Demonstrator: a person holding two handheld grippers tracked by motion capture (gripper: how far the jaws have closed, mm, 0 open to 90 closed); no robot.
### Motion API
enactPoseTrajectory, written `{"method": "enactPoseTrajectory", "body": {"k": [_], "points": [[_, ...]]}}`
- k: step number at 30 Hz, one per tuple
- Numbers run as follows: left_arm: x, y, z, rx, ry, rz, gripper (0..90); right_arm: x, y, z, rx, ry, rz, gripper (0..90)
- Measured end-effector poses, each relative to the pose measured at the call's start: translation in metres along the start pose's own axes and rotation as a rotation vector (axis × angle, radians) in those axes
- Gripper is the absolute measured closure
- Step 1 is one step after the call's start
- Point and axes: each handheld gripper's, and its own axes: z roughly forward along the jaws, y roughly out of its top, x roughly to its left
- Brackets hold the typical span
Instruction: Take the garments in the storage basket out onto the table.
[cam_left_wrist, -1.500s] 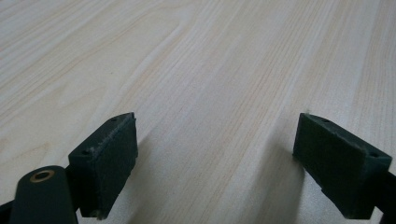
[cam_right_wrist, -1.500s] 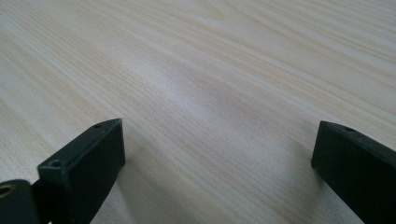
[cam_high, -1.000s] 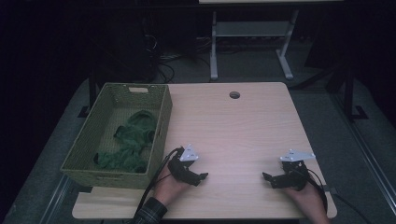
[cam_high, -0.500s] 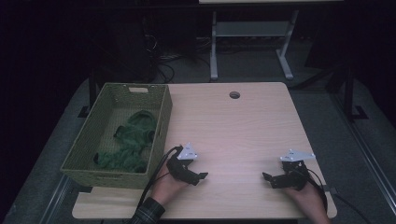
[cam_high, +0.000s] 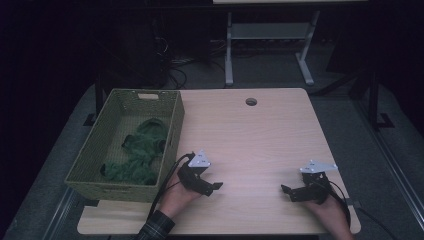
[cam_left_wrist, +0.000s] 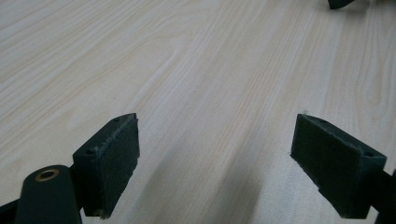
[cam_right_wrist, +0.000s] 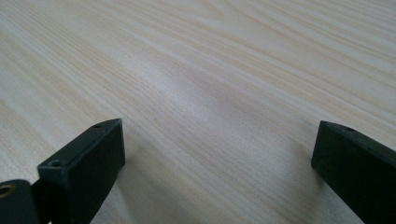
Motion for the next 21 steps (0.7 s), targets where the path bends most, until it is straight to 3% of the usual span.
{"method": "enactPoseTrajectory", "body": {"k": [21], "points": [[-0.003,0.014,-0.014,0.005,-0.015,0.004,14.7,0.0,0.0,0.0,-0.001,0.001,-0.002,2.4]]}}
